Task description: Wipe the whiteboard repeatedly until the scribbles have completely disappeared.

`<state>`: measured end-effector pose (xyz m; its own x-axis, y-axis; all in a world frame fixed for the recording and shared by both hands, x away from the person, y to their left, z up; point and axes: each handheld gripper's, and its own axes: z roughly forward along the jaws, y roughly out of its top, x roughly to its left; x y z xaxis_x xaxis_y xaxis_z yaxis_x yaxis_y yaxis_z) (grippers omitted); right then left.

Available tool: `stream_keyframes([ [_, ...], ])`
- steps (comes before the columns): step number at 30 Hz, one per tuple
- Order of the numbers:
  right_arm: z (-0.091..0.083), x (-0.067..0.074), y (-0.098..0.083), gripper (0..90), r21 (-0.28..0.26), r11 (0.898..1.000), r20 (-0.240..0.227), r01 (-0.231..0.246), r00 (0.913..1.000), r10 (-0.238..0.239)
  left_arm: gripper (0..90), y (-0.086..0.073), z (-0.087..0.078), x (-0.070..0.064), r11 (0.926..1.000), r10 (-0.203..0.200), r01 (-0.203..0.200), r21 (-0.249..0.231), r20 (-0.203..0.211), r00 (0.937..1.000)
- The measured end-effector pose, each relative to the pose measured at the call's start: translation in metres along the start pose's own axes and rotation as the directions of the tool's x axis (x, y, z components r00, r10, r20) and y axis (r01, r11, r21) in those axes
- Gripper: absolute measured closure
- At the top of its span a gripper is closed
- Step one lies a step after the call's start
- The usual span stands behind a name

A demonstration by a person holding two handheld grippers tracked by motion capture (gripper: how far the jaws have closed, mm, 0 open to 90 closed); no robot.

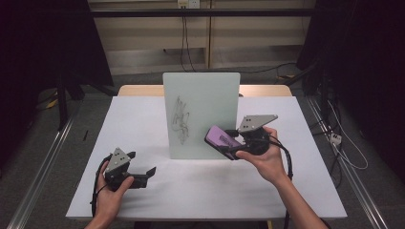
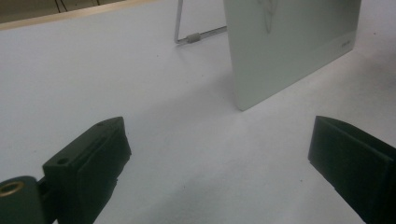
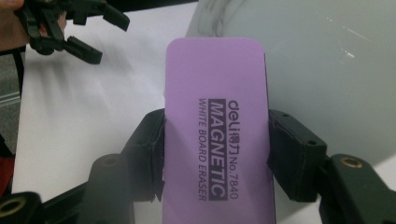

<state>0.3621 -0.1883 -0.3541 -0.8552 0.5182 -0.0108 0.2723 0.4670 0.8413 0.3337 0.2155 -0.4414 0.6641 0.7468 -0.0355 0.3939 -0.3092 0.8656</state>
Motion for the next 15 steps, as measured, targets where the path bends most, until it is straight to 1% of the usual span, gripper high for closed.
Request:
stream_keyframes([
  [3,0.006,-0.001,0.007,41.9,-0.009,1.000,-0.014,0.007,0.9999,-0.007,4.7,0.000,0.000,0.000,1.0000,-0.008,0.008,-0.002,0.001,1.0000],
  [6,0.011,-0.002,0.013,41.9,-0.023,1.000,-0.019,0.014,0.9997,-0.014,4.7,0.000,0.001,0.000,1.0000,0.004,-0.004,0.003,0.004,1.0000],
  [10,0.016,-0.001,0.022,41.8,-0.041,0.999,-0.027,0.023,0.9993,-0.024,4.7,0.000,0.001,0.000,1.0000,0.003,-0.003,0.009,0.012,0.9999],
  [12,0.018,-0.001,0.027,41.8,-0.047,0.998,-0.028,0.032,0.9991,-0.033,4.7,0.000,0.001,0.001,1.0000,0.003,-0.003,0.009,0.013,0.9999],
  [15,0.017,-0.001,0.036,41.8,-0.068,0.997,-0.015,0.042,0.9989,-0.043,4.7,0.000,-0.001,0.001,1.0000,-0.007,0.007,0.003,0.010,0.9999],
])
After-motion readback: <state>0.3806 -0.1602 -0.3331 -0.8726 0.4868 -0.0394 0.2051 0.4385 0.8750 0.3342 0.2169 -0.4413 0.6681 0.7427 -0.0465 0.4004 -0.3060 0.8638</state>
